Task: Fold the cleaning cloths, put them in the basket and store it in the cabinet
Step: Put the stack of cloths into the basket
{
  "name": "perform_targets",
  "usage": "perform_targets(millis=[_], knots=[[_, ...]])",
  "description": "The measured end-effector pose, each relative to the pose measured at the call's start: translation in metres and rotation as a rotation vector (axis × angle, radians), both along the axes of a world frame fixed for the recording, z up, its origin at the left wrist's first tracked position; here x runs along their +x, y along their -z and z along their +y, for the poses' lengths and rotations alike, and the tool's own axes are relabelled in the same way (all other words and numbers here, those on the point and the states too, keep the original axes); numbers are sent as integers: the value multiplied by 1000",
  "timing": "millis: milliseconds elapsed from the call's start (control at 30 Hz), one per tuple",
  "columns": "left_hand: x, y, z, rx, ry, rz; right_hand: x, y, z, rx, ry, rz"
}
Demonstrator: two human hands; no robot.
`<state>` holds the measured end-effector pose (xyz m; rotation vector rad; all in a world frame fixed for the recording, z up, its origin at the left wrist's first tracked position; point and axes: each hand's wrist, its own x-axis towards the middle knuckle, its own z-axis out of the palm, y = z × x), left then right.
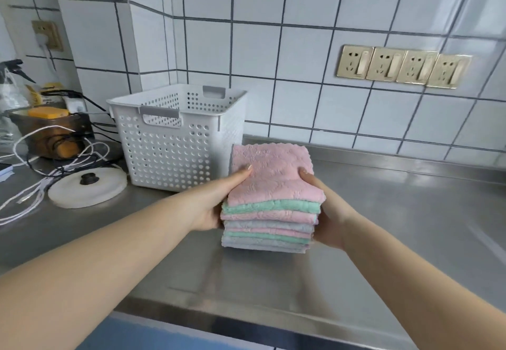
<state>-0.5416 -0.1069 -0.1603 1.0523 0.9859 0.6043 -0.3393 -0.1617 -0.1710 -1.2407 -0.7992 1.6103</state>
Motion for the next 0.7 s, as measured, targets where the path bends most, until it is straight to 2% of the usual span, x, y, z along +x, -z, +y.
perform_targets(millis=[133, 400, 533, 700], knots=[[67, 8, 12, -7, -2, -75, 58, 0, 3, -2, 58, -2], [169, 10, 88, 23, 48, -32, 156, -2, 72, 12, 72, -11], [197, -12, 111, -19, 15, -35, 184, -22, 103, -13, 61, 10], [204, -76, 121, -46, 19, -47, 194, -73, 121, 52, -4, 26]])
